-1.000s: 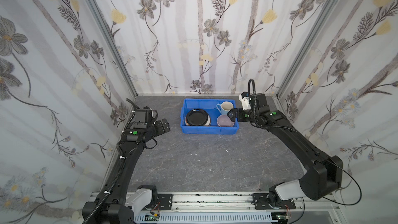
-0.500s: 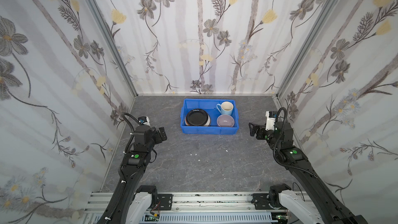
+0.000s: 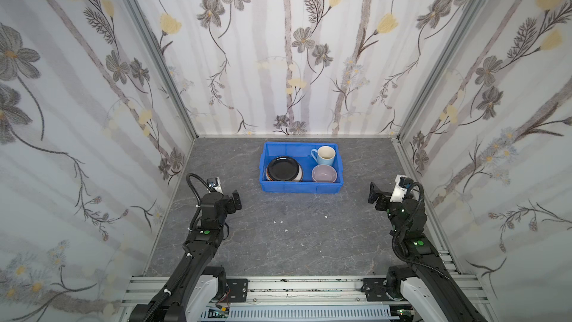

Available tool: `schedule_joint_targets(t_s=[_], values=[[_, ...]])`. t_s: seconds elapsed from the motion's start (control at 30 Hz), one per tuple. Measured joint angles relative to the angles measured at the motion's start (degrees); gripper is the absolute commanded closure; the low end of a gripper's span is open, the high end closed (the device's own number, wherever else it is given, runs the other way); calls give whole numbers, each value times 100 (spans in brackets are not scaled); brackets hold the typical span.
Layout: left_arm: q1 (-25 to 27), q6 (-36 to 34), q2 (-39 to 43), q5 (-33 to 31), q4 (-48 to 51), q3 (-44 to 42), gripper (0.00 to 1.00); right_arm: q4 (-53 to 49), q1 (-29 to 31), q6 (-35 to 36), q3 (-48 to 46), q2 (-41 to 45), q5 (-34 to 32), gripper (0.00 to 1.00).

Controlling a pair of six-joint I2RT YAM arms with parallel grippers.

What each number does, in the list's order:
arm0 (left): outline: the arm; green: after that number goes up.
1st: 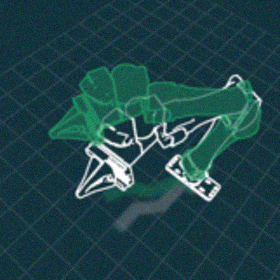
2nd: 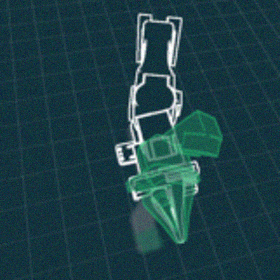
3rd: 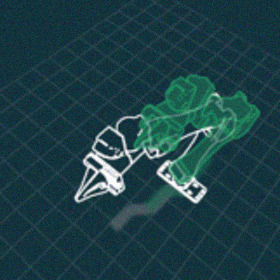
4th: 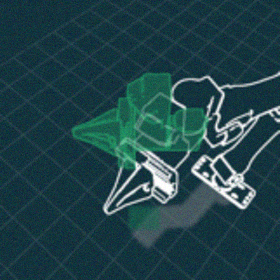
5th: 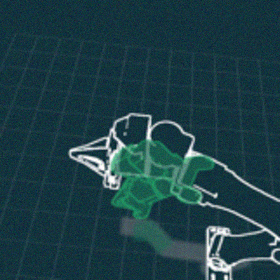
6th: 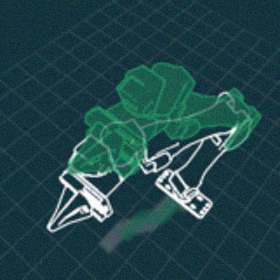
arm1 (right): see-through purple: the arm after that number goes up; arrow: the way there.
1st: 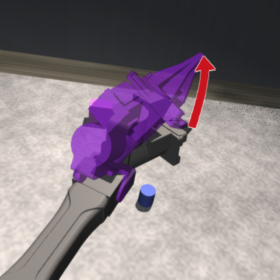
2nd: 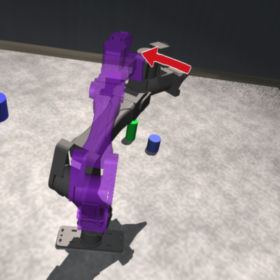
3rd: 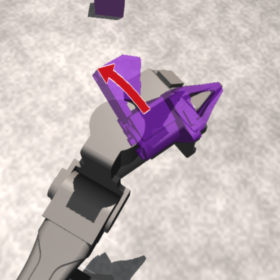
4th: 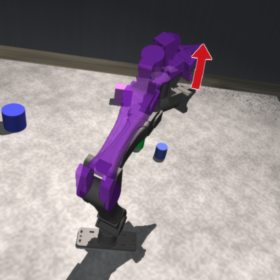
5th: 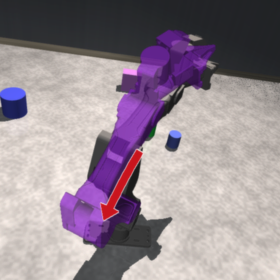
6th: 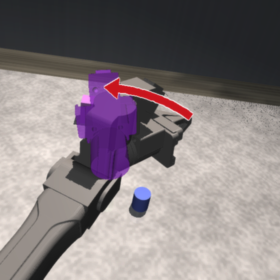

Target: Place the mixed dishes into the plastic bin

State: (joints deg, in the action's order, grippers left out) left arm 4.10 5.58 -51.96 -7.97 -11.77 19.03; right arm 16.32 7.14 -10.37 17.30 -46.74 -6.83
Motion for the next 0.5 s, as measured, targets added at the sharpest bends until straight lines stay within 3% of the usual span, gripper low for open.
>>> schedule_joint_targets(t_s=[0.23,0.5], values=[[-57,-186,-1596,7,-1873,-22,0,1093,-229,133,-177,-706,-168,0],[-181,-411,-2968,24,-3241,39,0,2566,-461,363,-356,-1633,-254,0]])
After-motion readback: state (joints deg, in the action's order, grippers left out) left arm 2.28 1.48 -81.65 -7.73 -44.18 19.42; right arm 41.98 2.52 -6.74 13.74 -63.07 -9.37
